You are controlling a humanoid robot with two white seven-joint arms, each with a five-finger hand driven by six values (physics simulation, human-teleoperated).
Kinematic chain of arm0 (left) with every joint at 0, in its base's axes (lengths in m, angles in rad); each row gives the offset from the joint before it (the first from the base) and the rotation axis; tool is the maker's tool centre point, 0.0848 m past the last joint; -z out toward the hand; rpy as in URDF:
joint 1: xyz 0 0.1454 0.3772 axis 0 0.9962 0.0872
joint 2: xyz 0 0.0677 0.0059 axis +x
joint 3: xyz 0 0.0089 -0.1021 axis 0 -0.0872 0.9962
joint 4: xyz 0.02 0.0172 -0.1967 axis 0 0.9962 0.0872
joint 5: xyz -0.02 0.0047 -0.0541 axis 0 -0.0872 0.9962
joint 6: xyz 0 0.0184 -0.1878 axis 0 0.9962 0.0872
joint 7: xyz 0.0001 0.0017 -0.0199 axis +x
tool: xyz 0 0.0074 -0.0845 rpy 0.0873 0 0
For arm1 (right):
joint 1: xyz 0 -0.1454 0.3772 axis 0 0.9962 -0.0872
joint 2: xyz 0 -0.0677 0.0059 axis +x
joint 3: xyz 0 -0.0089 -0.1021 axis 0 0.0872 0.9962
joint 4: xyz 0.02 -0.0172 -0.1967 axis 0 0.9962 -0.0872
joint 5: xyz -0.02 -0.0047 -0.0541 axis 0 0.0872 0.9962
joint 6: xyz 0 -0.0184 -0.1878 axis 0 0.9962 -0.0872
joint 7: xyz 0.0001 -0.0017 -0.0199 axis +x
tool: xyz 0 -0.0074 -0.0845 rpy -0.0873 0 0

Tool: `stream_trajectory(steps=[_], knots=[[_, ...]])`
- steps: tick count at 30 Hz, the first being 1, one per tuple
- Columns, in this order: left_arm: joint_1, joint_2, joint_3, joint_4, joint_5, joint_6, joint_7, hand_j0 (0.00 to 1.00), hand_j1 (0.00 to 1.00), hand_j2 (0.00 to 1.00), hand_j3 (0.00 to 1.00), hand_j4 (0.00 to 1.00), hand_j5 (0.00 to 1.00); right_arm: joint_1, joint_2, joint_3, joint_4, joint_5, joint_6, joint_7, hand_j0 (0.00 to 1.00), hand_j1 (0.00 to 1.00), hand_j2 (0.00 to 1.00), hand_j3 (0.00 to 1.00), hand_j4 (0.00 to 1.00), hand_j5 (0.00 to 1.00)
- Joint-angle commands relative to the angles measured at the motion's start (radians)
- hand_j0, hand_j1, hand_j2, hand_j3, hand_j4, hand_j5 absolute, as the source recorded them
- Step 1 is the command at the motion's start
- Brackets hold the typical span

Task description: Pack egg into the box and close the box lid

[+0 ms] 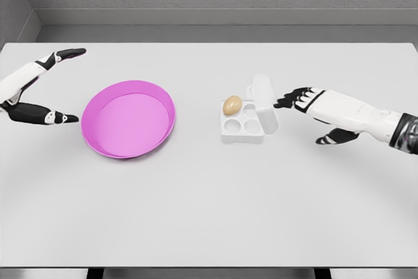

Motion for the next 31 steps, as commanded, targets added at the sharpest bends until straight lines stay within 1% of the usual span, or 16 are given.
stream_trajectory(steps=[1, 5, 7, 12, 15, 18, 19, 23, 25, 31], knots=[[0.000, -0.001, 0.008, 0.003, 0.007, 0.002, 0.000, 1.00, 1.00, 1.00, 1.00, 1.00, 1.00, 0.000, 0.004, 0.000, -0.010, -0.005, -0.022, -0.001, 1.00, 1.00, 1.00, 1.00, 1.00, 1.00], [0.000, -0.001, 0.008, 0.003, 0.006, 0.002, 0.000, 1.00, 1.00, 1.00, 1.00, 1.00, 1.00, -0.002, 0.011, 0.001, -0.013, -0.005, -0.055, -0.001, 1.00, 1.00, 1.00, 1.00, 1.00, 1.00], [0.000, -0.001, 0.008, 0.003, 0.006, 0.002, 0.000, 1.00, 1.00, 1.00, 1.00, 1.00, 1.00, -0.002, 0.027, 0.001, -0.019, -0.003, -0.056, -0.001, 1.00, 1.00, 1.00, 1.00, 1.00, 1.00], [0.000, -0.001, 0.008, 0.003, 0.006, 0.002, 0.000, 1.00, 1.00, 1.00, 1.00, 1.00, 1.00, -0.009, 0.036, 0.003, -0.027, -0.002, -0.056, -0.001, 1.00, 1.00, 1.00, 1.00, 1.00, 1.00], [0.000, -0.001, 0.008, 0.003, 0.006, 0.002, 0.000, 1.00, 1.00, 1.00, 1.00, 1.00, 1.00, -0.020, 0.014, -0.010, -0.024, -0.005, -0.056, -0.003, 1.00, 1.00, 1.00, 1.00, 1.00, 1.00], [0.002, -0.001, 0.008, 0.003, 0.006, 0.002, 0.000, 1.00, 1.00, 1.00, 1.00, 1.00, 1.00, -0.026, -0.025, -0.022, -0.012, -0.005, -0.053, -0.006, 1.00, 1.00, 1.00, 1.00, 1.00, 1.00], [0.003, -0.001, 0.008, 0.003, 0.004, 0.002, 0.000, 1.00, 1.00, 1.00, 1.00, 1.00, 1.00, -0.017, -0.042, -0.052, -0.013, -0.005, -0.053, -0.007, 1.00, 1.00, 1.00, 1.00, 1.00, 1.00], [0.003, -0.005, 0.008, 0.003, 0.003, 0.002, 0.000, 1.00, 1.00, 1.00, 1.00, 1.00, 1.00, -0.009, -0.052, -0.063, -0.010, -0.005, -0.055, -0.006, 1.00, 1.00, 1.00, 1.00, 1.00, 1.00], [0.003, -0.005, 0.008, 0.003, 0.001, 0.002, 0.000, 1.00, 1.00, 1.00, 1.00, 1.00, 1.00, 0.003, -0.052, -0.065, 0.007, -0.005, -0.056, -0.006, 1.00, 1.00, 1.00, 1.00, 1.00, 1.00], [0.003, -0.007, 0.008, 0.006, 0.000, 0.013, 0.000, 1.00, 1.00, 1.00, 1.00, 1.00, 1.00, 0.005, -0.052, -0.066, 0.005, -0.005, -0.056, -0.004, 1.00, 1.00, 1.00, 1.00, 1.00, 1.00]])
